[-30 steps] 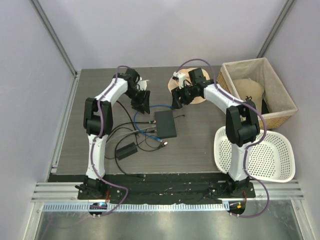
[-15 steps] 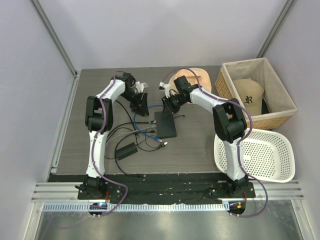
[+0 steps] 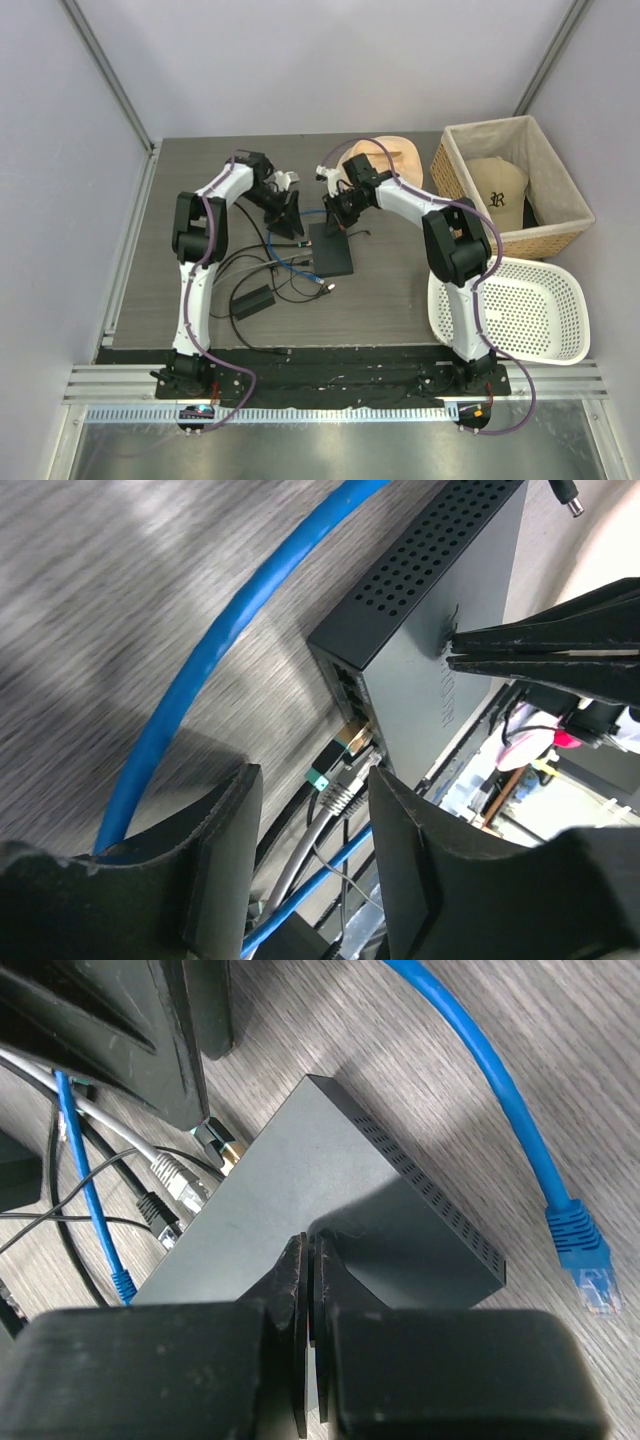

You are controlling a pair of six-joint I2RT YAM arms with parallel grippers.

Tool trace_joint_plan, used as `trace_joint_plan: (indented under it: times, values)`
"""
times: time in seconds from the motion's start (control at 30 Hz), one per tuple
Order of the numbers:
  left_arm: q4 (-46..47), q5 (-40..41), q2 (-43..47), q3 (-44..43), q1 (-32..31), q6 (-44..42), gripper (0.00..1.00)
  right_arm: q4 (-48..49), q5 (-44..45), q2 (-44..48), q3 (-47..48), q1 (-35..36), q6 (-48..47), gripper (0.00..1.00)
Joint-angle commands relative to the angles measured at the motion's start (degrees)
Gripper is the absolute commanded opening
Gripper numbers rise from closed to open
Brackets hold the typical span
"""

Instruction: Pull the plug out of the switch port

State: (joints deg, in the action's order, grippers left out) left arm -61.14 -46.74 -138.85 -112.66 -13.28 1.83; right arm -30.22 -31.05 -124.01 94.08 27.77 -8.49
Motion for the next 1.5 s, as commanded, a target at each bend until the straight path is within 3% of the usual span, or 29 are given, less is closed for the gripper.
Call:
trace_joint_plan:
  times: [0.0, 0.13, 0.43, 0.53, 0.87, 1.47]
  values:
    - [-0.4, -1.2, -2.1, -0.3, -0.9, 0.5, 0.51, -11.1, 10.1, -6.2, 1.5, 0.7, -3.2, 0.01]
    - [0.3, -1.8, -1.7, 1.9, -0.9, 2.0, 0.50, -23.7, 13.7, -12.6, 7.7, 0.6, -5.6, 0.01]
    - [1.2, 3.7, 2.9, 8.9, -2.8, 2.4, 0.49, -29.9, 12.5, -15.1, 12.8, 0.4, -10.1, 0.01]
    - [1.5, 6.4, 5.3, 10.0, -4.6, 0.9, 0.49, -27.9, 10.4, -12.9, 10.9, -0.1, -10.0, 0.01]
    - [-1.5, 3.2, -1.3, 4.2, -3.6, 1.4, 0.47, -25.3, 9.8, -11.2, 8.3, 1.9, -9.2, 0.01]
    - [-0.9, 4.0, -3.3, 1.0, -4.6, 2.5, 0.31, -26.5, 10.7, -13.0, 9.1, 2.2, -9.9, 0.01]
